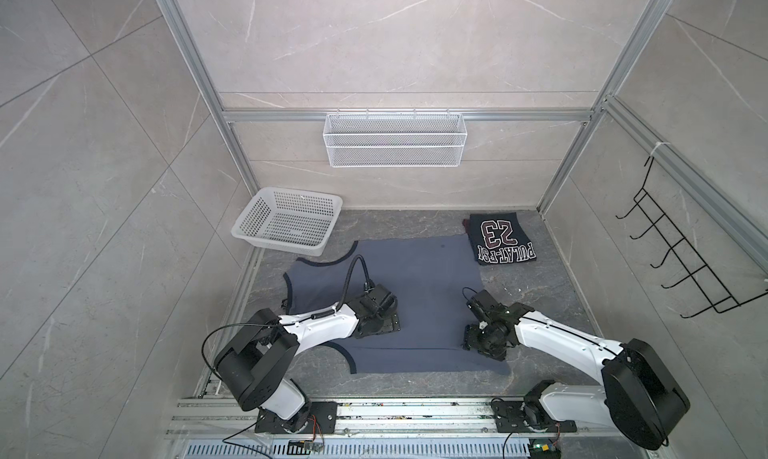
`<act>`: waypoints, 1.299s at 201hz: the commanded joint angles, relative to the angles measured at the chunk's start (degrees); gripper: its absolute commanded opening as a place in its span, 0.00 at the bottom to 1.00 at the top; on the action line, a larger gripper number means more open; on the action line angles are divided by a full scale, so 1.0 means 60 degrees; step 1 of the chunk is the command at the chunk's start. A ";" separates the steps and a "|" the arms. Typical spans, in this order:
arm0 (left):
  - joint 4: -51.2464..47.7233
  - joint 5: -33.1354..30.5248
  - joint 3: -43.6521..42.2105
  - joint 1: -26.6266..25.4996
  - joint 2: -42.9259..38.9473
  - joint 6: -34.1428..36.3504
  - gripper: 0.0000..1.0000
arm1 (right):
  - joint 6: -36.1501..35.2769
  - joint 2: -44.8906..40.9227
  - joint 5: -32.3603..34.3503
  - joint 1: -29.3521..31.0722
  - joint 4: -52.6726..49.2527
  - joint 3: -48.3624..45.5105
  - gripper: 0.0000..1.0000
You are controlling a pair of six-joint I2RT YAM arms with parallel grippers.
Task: Fold and stack the tank tops
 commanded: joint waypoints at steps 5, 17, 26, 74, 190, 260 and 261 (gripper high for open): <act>-0.0358 -0.0436 -0.0880 -0.0801 -0.0308 -0.1521 0.90 | 0.0794 -0.0031 0.0268 0.0095 -0.0364 -0.0691 0.65; -0.0263 -0.0571 -0.1289 -0.1204 -0.0447 -0.2095 0.90 | 0.1191 -0.0459 0.0618 0.0539 -0.0661 -0.0715 0.59; -0.0250 -0.0761 -0.1529 -0.1562 -0.0562 -0.2528 0.90 | 0.1656 -0.0752 0.0765 0.0862 -0.0916 -0.0678 0.60; -0.0967 -0.1418 -0.2174 -0.2937 -0.1251 -0.4097 0.91 | 0.3444 -0.1382 0.0951 0.1947 -0.1475 -0.1223 0.63; -0.1816 -0.1433 0.2998 0.2134 -0.0922 0.1793 0.90 | -0.1021 -0.1077 0.2948 0.0240 -0.1051 0.3451 0.66; -0.2296 -0.1191 0.7543 0.4417 0.4149 0.3087 0.83 | -0.3291 0.2414 0.1419 -0.1807 0.0440 0.6422 0.67; -0.2301 -0.1192 0.7595 0.4431 0.4203 0.3094 0.83 | -0.3299 0.2451 0.1427 -0.1810 0.0440 0.6450 0.67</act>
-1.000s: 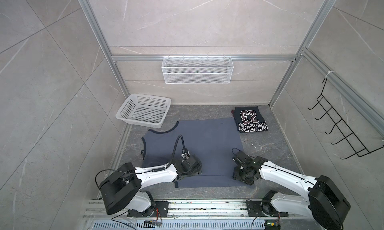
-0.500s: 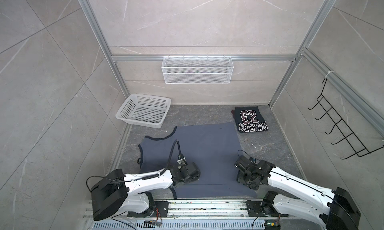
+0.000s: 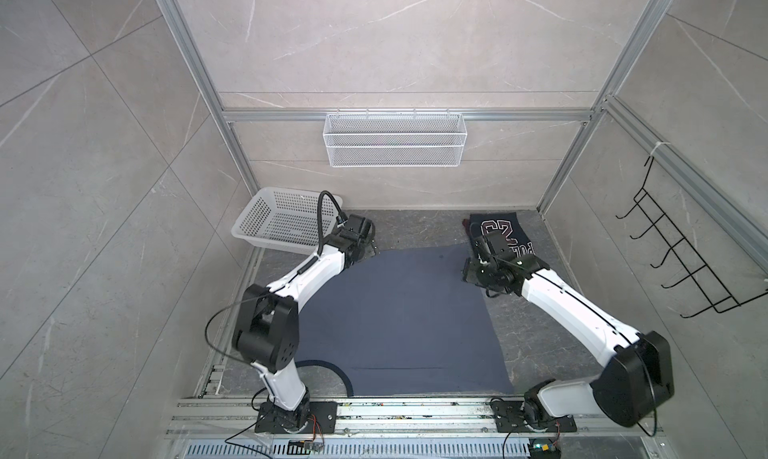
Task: Fold and stack the tank tops
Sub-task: 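Slide both grippers over the tank top to its far edge near the navy '23' top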
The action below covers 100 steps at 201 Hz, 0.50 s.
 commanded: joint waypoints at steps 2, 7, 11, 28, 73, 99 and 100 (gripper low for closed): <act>-0.0695 0.0158 0.1208 0.0431 0.1326 0.0899 0.83 | -0.1003 0.0869 -0.0451 -0.0318 0.0375 0.0858 0.67; -0.0705 0.0182 0.1454 0.0504 0.1580 0.0961 0.82 | -0.1055 0.1016 -0.0449 -0.0383 0.0385 0.0964 0.67; -0.0726 0.0251 0.1653 0.0570 0.1806 0.1002 0.82 | -0.1108 0.1122 -0.0478 -0.0423 0.0420 0.1050 0.67; -0.0987 0.0366 0.2370 0.0791 0.2562 0.1030 0.78 | -0.1300 0.1547 -0.0527 -0.0558 0.0551 0.1325 0.67; -0.0630 0.0385 0.2933 0.0944 0.3486 0.1050 0.70 | -0.1656 0.2165 -0.0536 -0.0656 0.0887 0.1631 0.66; -0.0638 0.0397 0.3252 0.0973 0.3969 0.1054 0.63 | -0.1629 0.2346 -0.0607 -0.0665 0.1004 0.1784 0.66; -0.0636 0.0391 0.3255 0.0973 0.3978 0.1049 0.63 | -0.1628 0.2348 -0.0609 -0.0659 0.1004 0.1778 0.66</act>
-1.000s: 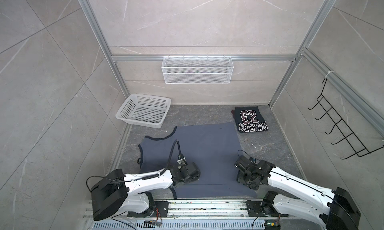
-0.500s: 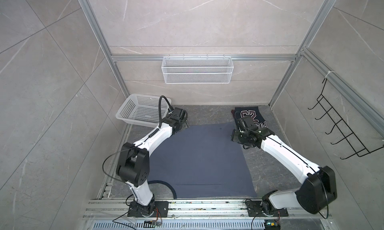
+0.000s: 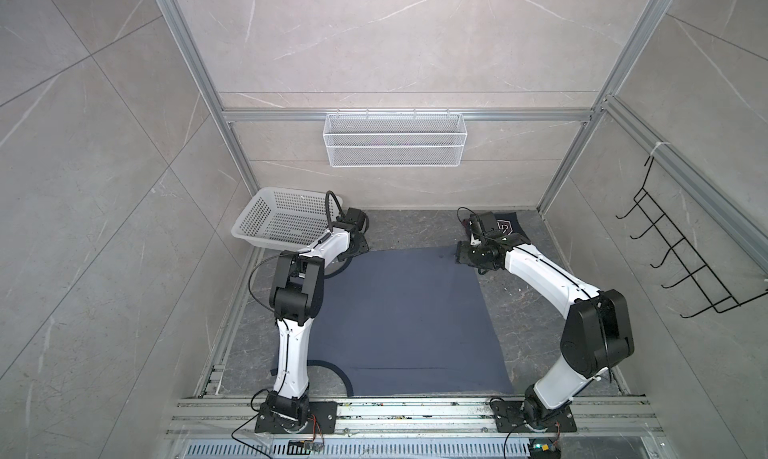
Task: Fold and stack the tank tops
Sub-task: 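Slide both grippers over the tank top to its far edge near the navy '23' top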
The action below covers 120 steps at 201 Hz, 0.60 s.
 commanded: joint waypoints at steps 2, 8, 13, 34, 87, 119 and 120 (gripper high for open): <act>-0.0048 0.0120 0.0444 0.0048 0.0378 0.0211 0.62 | -0.0251 0.0241 -0.0107 -0.0023 0.0225 0.0405 0.66; -0.0046 0.0070 0.0490 0.0048 0.0444 0.0206 0.61 | -0.0243 0.0277 -0.0129 -0.0016 0.0258 0.0405 0.66; -0.0060 0.0053 0.0547 0.0048 0.0502 0.0206 0.59 | -0.0256 0.0305 -0.0157 -0.0028 0.0278 0.0424 0.66; -0.0197 0.0058 0.0719 0.0077 0.0684 0.0149 0.51 | -0.0227 0.0531 0.0239 -0.0043 0.0124 0.0646 0.66; -0.0326 -0.0368 0.0775 0.0085 0.0564 0.0048 0.26 | -0.0199 0.1845 0.0887 -0.0366 -0.0371 0.1868 0.66; 0.0595 -0.0906 -0.0357 0.0092 -0.0338 -0.0071 0.14 | -0.0243 0.3216 0.0980 -0.0516 -0.0727 0.3164 0.65; 0.0603 -0.0917 -0.0383 0.0084 -0.0361 -0.0072 0.14 | -0.0243 0.3265 0.0986 -0.0514 -0.0758 0.3228 0.64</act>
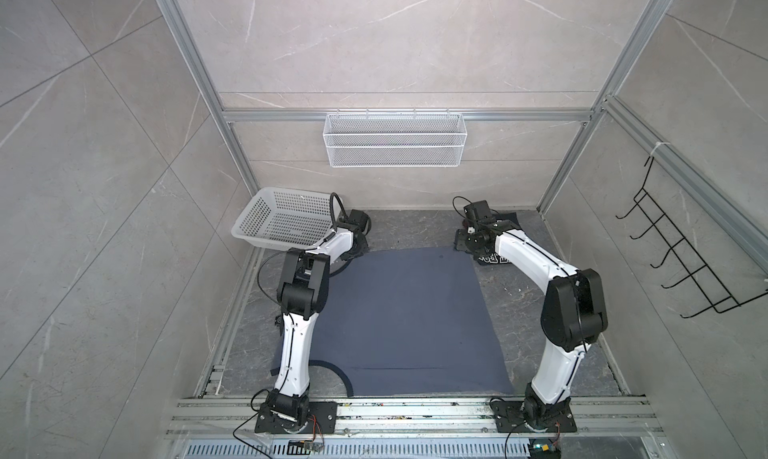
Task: Fold and stack the tank tops
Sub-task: 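Slide both grippers over the tank top to its far edge near the navy '23' top, then grasp the far edge of the grey-blue tank top with both grippers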
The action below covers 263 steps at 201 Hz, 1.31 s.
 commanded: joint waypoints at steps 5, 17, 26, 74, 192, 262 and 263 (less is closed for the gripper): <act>0.0479 -0.0702 -0.0664 0.0044 -0.1042 -0.0120 0.12 | -0.0141 0.1196 0.0346 -0.0101 -0.0732 0.1217 0.63; 0.0553 -0.0919 -0.0853 0.0052 -0.1275 -0.0126 0.10 | -0.0170 0.1833 0.0363 -0.0152 -0.1123 0.1963 0.61; 0.0617 -0.1047 -0.1014 0.0055 -0.1430 -0.0133 0.09 | -0.0245 0.2226 0.0394 -0.0169 -0.1360 0.2510 0.60; 0.0738 -0.0804 -0.1024 0.0110 -0.1486 0.0063 0.09 | -0.0307 0.4187 0.0297 -0.0216 -0.2539 0.4876 0.55; 0.0878 -0.0364 -0.0788 0.0107 -0.1257 0.0167 0.09 | -0.0009 0.7370 -0.0104 -0.0465 -0.5188 0.9225 0.33; 0.1004 -0.0333 -0.0752 0.0110 -0.1530 0.0360 0.08 | -0.0075 0.6111 0.0934 -0.0526 -0.4966 0.8655 0.08; 0.1009 -0.0333 -0.0752 0.0110 -0.1549 0.0362 0.08 | -0.0079 0.6108 0.0948 -0.0528 -0.4936 0.8628 0.08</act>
